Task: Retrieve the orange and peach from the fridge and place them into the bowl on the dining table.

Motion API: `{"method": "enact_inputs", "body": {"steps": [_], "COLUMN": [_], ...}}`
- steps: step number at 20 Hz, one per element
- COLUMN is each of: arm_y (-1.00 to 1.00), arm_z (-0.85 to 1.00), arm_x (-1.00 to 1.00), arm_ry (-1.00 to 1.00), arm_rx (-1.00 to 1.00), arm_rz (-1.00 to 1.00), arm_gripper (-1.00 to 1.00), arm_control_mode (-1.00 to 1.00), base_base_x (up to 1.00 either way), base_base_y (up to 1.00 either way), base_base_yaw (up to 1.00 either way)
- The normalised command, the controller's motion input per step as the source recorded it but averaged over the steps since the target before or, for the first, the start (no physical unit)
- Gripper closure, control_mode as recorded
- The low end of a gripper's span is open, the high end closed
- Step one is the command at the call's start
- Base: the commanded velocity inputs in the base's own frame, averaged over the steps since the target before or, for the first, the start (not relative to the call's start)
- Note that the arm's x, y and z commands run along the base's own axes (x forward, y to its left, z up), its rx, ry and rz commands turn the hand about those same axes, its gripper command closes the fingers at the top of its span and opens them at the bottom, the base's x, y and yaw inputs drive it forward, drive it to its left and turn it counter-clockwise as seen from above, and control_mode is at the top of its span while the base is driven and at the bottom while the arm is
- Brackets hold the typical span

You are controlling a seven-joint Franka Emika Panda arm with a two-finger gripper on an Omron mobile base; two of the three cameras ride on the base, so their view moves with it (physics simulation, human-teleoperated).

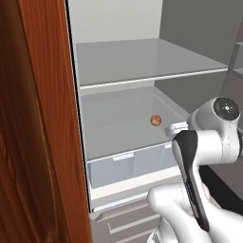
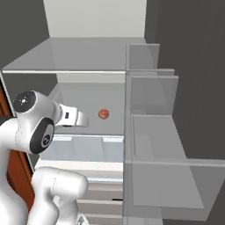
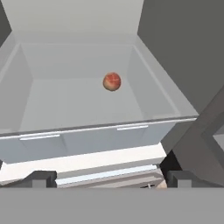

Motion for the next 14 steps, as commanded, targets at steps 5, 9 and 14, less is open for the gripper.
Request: {"method": "enact_inputs", "body": {"steps": [5, 9, 14], "arm_y": [0.0, 0.0, 0.0], "arm_z": [-0.2, -0.23, -0.09], "arm_x": [0.17, 0.12, 0.21], "arm_ry": [-0.01, -0.01, 0.0], "arm_rx": [0.01, 0.03, 0.07], "arm_rz": [-0.03, -0.02, 0.0], "arm_gripper": [-1.0, -1.0, -1.0], "arm_control_mode": [-1.0, -1.0, -1.0], "base_base_x": [0.0, 0.0, 0.0], "base_base_y": [0.0, 0.0, 0.0], "base_base_yaw": [0.0, 0.0, 0.0]}}
